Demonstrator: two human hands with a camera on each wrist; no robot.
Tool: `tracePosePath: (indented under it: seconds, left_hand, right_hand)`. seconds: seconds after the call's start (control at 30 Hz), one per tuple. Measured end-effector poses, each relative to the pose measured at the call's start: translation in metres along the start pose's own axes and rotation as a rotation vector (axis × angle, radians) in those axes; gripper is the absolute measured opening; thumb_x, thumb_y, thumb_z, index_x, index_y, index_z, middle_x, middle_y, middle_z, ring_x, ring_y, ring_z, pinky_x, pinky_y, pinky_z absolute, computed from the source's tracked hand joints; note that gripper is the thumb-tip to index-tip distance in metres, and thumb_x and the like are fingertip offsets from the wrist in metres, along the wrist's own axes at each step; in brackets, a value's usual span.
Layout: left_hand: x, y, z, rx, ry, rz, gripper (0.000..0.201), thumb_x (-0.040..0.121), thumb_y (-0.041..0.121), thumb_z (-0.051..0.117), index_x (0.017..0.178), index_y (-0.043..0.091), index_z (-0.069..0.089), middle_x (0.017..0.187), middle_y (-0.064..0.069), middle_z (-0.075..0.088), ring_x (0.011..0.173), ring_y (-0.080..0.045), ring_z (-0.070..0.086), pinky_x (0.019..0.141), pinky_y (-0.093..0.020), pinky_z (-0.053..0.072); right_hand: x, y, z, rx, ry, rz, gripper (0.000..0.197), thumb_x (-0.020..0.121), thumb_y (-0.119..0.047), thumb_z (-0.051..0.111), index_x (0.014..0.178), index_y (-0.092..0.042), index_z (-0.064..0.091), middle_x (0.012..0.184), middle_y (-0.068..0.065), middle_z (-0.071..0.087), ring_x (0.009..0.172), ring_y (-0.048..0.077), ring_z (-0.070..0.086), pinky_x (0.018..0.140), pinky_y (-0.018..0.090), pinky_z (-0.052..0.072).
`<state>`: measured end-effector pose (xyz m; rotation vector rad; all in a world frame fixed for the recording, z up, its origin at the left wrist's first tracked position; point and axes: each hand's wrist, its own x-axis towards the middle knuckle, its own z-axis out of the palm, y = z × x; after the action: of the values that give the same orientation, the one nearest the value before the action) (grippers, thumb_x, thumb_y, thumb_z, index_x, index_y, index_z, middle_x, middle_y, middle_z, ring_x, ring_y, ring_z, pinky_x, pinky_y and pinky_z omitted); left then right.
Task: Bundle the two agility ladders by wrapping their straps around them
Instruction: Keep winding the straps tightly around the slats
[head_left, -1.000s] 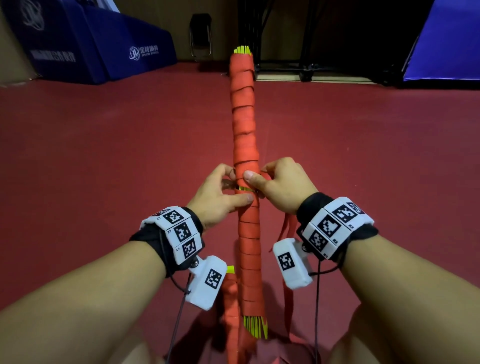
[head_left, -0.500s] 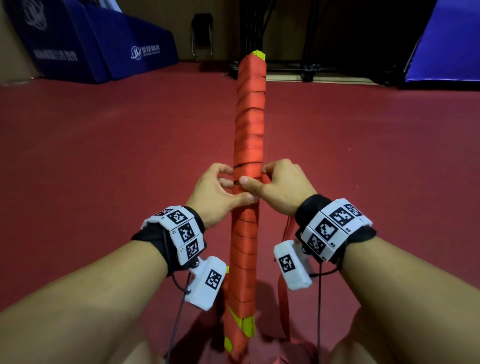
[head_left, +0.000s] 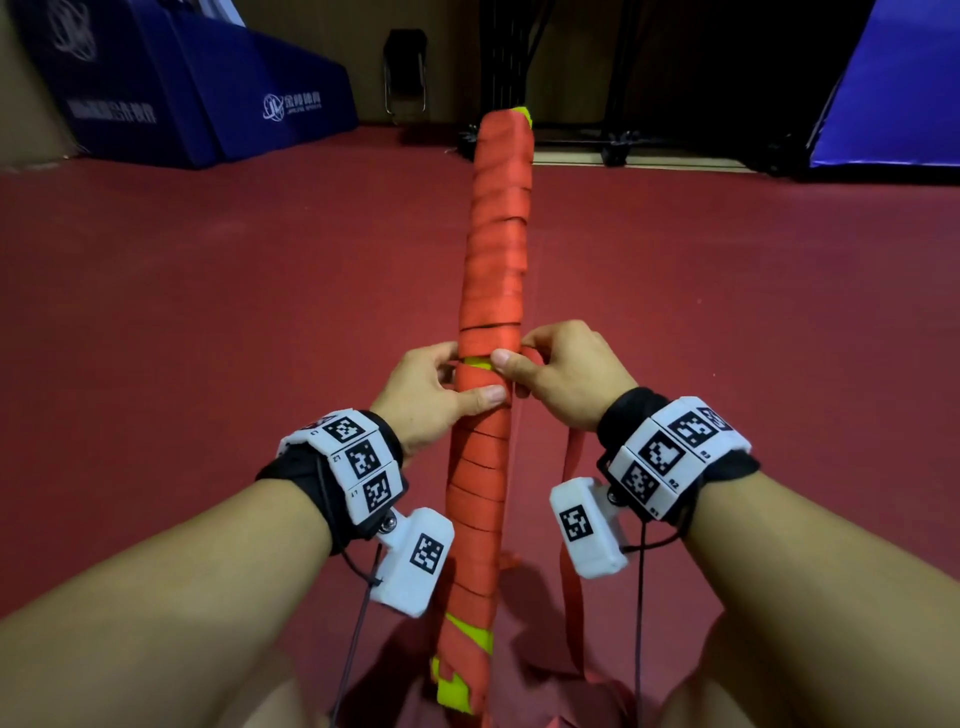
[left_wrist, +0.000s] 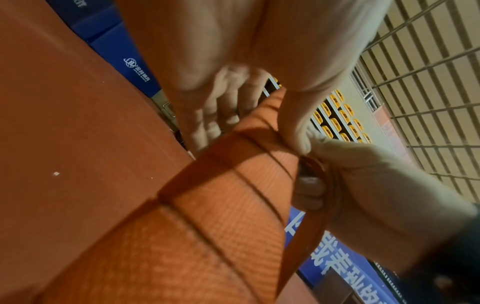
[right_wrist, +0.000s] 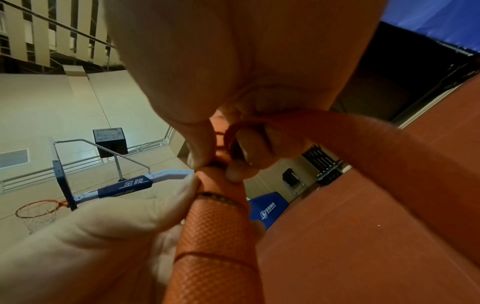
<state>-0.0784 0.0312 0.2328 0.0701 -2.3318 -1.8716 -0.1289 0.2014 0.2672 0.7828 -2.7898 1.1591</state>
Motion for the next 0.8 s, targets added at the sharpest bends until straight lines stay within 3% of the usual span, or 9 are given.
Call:
tracePosePath:
  seconds: [0.1,0.17,0.23,0.33,0.43,0.53,0.63,0.73,0.8]
  left_hand:
    - [0.002,-0.002,0.003,-0.001,0.082,-0.007,0.036,0.072,0.009,0.09,0.1,0.023,0.072,0.101,-0.013,0.075,0.088,-0.019,0.069,0.089,-0.044,0.06]
    - [0.002,-0.003,0.004,0.011,0.11,0.0,0.035,0.071,0.008,0.091,0.096,0.022,0.072,0.1,-0.016,0.076,0.088,-0.023,0.07,0.09,-0.048,0.059]
    - [0.001,-0.002,0.005,0.017,0.123,0.009,0.034,0.069,0.01,0.092,0.093,0.021,0.072,0.094,-0.013,0.076,0.085,-0.025,0.072,0.088,-0.047,0.06]
    - [-0.001,0.0,0.006,0.023,0.139,0.011,0.035,0.066,0.005,0.093,0.089,0.019,0.07,0.078,-0.002,0.073,0.072,-0.016,0.069,0.08,-0.043,0.061]
    - [-0.001,-0.002,0.005,0.026,0.159,0.014,0.042,0.053,0.021,0.09,0.088,0.017,0.068,0.067,0.006,0.071,0.064,-0.011,0.067,0.07,-0.038,0.061]
    - [0.0,-0.003,0.001,0.096,0.169,0.044,0.051,0.048,0.038,0.088,0.09,0.019,0.066,0.074,0.007,0.073,0.068,-0.008,0.067,0.071,-0.035,0.06]
    - [-0.001,0.001,0.0,0.168,0.136,0.066,0.065,0.042,0.05,0.085,0.096,0.022,0.062,0.096,0.004,0.073,0.092,-0.013,0.068,0.085,-0.038,0.057]
    - [-0.001,0.003,0.001,0.107,0.061,-0.003,0.066,0.047,0.044,0.085,0.102,0.023,0.055,0.104,0.001,0.073,0.097,-0.017,0.069,0.083,-0.046,0.057]
    - [-0.002,0.003,0.002,0.043,0.01,-0.036,0.061,0.054,0.028,0.085,0.104,0.02,0.05,0.102,-0.002,0.073,0.087,-0.017,0.069,0.07,-0.039,0.057]
  right_hand:
    - [0.002,0.001,0.004,-0.009,0.036,0.056,0.043,0.093,-0.045,0.065,0.067,-0.01,0.065,0.054,-0.007,0.06,0.06,0.012,0.058,0.059,0.026,0.039]
    - [0.004,0.003,0.01,-0.022,0.053,0.088,0.042,0.093,-0.048,0.064,0.075,-0.009,0.064,0.073,0.004,0.067,0.081,0.025,0.064,0.068,0.027,0.042]
    - [0.005,0.003,0.014,-0.032,0.065,0.105,0.039,0.093,-0.048,0.063,0.08,-0.012,0.063,0.085,0.01,0.069,0.092,0.031,0.065,0.072,0.029,0.043]
    - [0.002,-0.002,0.012,-0.055,0.043,0.079,0.042,0.092,-0.046,0.063,0.071,-0.011,0.058,0.071,0.006,0.06,0.084,0.032,0.061,0.065,0.03,0.038]
    - [-0.003,-0.008,0.013,-0.087,0.015,0.036,0.046,0.087,-0.05,0.067,0.069,-0.008,0.059,0.063,0.004,0.053,0.07,0.028,0.053,0.057,0.032,0.032]
    - [-0.003,-0.006,0.013,-0.048,0.041,0.022,0.042,0.086,-0.048,0.07,0.08,-0.007,0.069,0.061,0.0,0.052,0.066,0.023,0.049,0.052,0.029,0.031]
    - [0.001,-0.002,0.011,-0.015,0.094,0.024,0.039,0.086,-0.045,0.071,0.093,-0.007,0.071,0.069,-0.005,0.051,0.072,0.019,0.044,0.048,0.023,0.026]
    - [0.004,0.002,0.011,-0.019,0.118,0.025,0.048,0.086,-0.046,0.072,0.105,-0.002,0.069,0.084,-0.001,0.046,0.08,0.018,0.037,0.048,0.016,0.027]
    - [0.003,0.003,0.011,-0.023,0.107,0.026,0.047,0.085,-0.046,0.072,0.103,-0.002,0.069,0.082,-0.001,0.044,0.079,0.018,0.036,0.047,0.011,0.025]
